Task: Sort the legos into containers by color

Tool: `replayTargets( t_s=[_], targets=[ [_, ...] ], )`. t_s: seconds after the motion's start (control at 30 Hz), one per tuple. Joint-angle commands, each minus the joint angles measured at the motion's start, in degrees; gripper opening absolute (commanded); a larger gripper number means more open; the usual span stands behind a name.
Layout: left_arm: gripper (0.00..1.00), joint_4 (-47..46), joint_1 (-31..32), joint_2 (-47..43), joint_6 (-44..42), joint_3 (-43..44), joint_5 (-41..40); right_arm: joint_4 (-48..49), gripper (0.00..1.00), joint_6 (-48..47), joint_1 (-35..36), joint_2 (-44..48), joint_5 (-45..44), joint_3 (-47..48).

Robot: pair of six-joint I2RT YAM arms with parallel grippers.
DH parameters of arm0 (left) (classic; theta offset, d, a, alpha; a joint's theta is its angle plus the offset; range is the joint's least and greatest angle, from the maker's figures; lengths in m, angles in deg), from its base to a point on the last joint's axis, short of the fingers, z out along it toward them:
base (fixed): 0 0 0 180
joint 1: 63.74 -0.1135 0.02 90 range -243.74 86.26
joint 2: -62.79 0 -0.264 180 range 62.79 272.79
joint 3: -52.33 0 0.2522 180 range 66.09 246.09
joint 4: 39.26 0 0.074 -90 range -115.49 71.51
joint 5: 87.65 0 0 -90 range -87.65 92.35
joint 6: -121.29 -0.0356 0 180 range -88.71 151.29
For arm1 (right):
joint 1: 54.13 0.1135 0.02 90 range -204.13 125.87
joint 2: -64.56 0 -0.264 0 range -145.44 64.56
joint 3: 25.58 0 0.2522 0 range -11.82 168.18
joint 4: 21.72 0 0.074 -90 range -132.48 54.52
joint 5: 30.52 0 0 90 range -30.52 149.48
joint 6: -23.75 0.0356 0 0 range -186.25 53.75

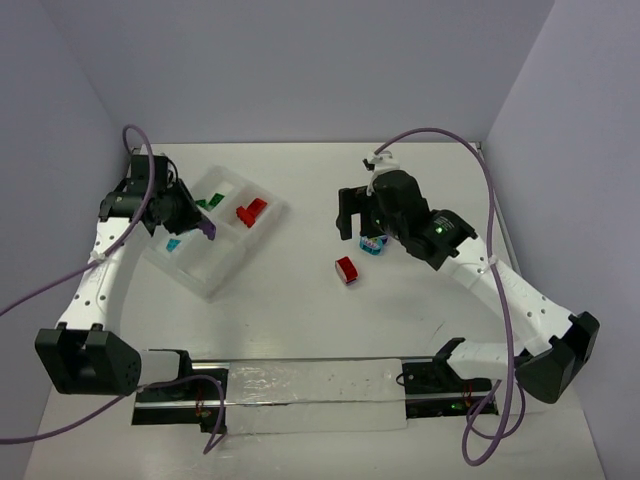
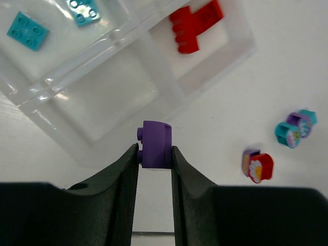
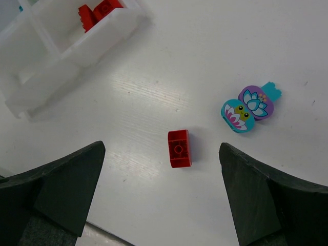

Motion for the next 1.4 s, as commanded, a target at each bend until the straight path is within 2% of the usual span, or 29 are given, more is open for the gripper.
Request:
replayTargets(
  t_s=[0.0, 0.23, 0.3, 0.4, 0.43, 0.53, 0.67, 1.03, 1.23, 1.37],
  targets=[
    [0.00, -1.9, -0.3, 2.1, -0.2, -3.1, -6.8, 2.1, 1.00, 1.0, -0.6, -0.9, -0.1, 0.3],
    [0.00, -5.7, -0.3, 3.5, -1.0, -5.9, -8.7, 2.1, 1.00, 1.3, -0.9, -2.3, 0.7, 0.1],
    [0.05, -6.2, -0.3, 3.9, -1.1, -6.7, -8.9, 2.0, 1.00, 1.4, -0.9, -2.6, 0.6, 0.2],
    [0.19, -6.6, -0.3, 4.4, -1.4, -7.4, -8.9, 1.9, 1.00, 1.6, -0.9, -3.1, 0.4, 0.1],
    [0.26, -6.6, -0.3, 4.5, -1.4, -7.4, -8.9, 2.0, 1.00, 1.7, -0.9, -3.2, 0.5, 0.1],
    [0.65, -6.3, -0.3, 4.7, -1.8, -6.9, -8.7, 2.0, 1.00, 2.0, -0.9, -4.1, 0.7, 0.3],
    [0.82, -5.3, -0.2, 4.4, -2.3, -5.1, -8.8, 2.0, 1.00, 2.1, -1.0, -4.7, 0.7, 0.5],
    [0.85, -8.1, -0.3, 5.5, -4.6, 5.2, -4.2, 0.2, 1.00, 5.3, -2.2, -6.3, -1.1, -0.2],
    [0.84, -9.6, -0.3, 17.5, -6.5, 13.3, -3.0, -1.9, 1.00, 8.6, -7.2, -13.4, 0.2, 4.5],
    [0.83, -11.6, -0.3, 22.3, -5.2, 15.0, -3.3, -5.0, 1.00, 9.5, -9.0, -20.3, 0.8, 11.5]
  ],
)
